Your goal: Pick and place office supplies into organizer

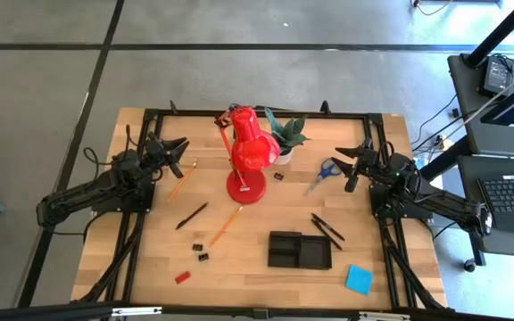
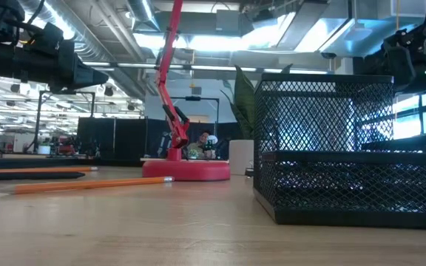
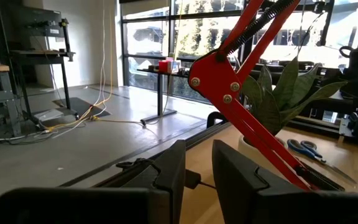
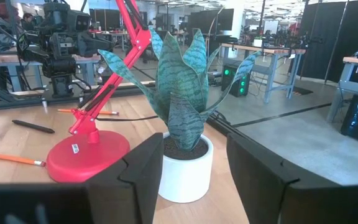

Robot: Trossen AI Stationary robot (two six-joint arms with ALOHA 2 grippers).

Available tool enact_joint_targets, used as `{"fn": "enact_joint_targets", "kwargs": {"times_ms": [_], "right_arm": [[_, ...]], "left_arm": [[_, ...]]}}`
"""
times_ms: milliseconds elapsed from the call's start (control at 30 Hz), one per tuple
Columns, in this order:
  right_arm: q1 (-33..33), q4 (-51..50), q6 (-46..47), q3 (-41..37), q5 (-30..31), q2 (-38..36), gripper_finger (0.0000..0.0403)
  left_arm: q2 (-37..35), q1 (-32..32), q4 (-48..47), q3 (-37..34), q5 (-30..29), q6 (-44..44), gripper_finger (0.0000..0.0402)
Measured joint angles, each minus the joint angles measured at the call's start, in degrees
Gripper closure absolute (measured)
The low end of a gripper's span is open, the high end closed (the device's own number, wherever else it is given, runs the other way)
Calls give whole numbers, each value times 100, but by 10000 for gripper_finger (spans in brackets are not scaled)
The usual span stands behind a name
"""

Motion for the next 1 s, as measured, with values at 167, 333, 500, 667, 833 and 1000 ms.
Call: {"fn": "enact_joint_targets", "kwargs": {"times_ms": [167, 333, 500, 667, 833, 1000], "right_arm": [[0, 0, 2, -1, 0, 0, 222], [0, 0, 3, 0, -1, 0, 222], [-1, 7, 0, -1, 0, 2, 222], [-2, 28, 123, 0, 0, 0, 222], [-2, 26, 460, -1, 0, 0, 222], [-2, 22, 464, 0, 0, 0, 222]], "left_arm": [[1, 0, 1, -1, -1, 0, 327], [0, 0, 0, 0, -2, 0, 327], [0, -2, 2, -2, -2, 0, 327], [0, -1, 2, 0, 0, 1, 327], [0, -2, 0, 0, -1, 0, 327], [2, -1, 0, 0, -1, 0, 327]]}}
